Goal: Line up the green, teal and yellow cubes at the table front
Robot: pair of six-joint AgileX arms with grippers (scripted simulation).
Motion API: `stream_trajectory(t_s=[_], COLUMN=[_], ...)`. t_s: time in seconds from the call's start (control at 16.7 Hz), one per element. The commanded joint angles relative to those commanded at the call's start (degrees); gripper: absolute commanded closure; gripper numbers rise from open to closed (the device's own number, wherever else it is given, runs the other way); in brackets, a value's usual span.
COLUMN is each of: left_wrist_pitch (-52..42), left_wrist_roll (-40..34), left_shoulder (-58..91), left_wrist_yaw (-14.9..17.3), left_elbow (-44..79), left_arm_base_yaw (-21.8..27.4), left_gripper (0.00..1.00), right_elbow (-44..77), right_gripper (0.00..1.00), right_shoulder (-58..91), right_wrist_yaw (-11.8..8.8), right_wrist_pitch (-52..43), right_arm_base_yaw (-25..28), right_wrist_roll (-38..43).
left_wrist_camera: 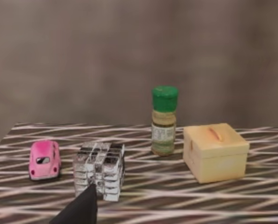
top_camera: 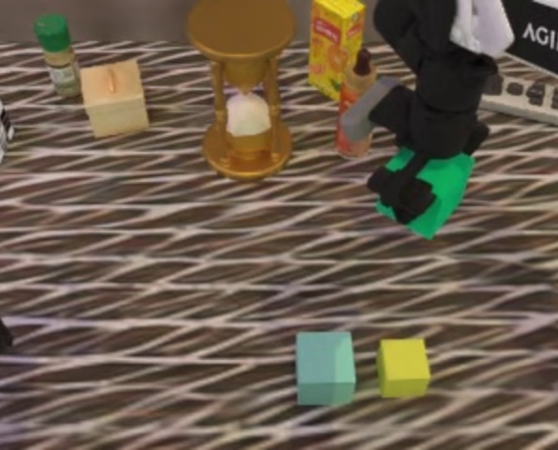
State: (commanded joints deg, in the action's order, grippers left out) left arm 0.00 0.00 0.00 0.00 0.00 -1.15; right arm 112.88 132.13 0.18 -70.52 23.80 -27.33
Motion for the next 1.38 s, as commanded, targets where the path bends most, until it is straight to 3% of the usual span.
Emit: stream_trajectory(t_s=[0.24, 0.42, 0.9, 1.02, 1.38], left_wrist_pitch=[0.0, 0.0, 0.0, 0.0, 0.0], left_wrist_roll=[0.0, 0.0, 0.0, 0.0, 0.0], left_shoulder=[0.0, 0.0, 0.0, 0.0, 0.0], left_wrist_yaw=[0.0, 0.0, 0.0, 0.0, 0.0], left_elbow=[0.0, 0.0, 0.0, 0.0, 0.0], left_arm_base_yaw=[0.0, 0.0, 0.0, 0.0, 0.0], left_gripper=[0.0, 0.0, 0.0, 0.0, 0.0], right_elbow=[0.0, 1.7, 10.0, 11.5, 12.0], right_gripper=[1.0, 1.0, 1.0, 1.0, 1.0], right_shoulder=[0.2, 1.0, 4.2, 4.4, 4.3], right_wrist_yaw=[0.0, 0.0, 0.0, 0.0, 0.0], right_wrist_pitch=[0.1, -0.9, -6.6, -7.4, -7.6], right_arm_base_yaw=[-0.1, 3.8, 29.0, 33.1, 34.7], right_wrist_roll=[0.1, -0.3, -2.6, -3.0, -3.0])
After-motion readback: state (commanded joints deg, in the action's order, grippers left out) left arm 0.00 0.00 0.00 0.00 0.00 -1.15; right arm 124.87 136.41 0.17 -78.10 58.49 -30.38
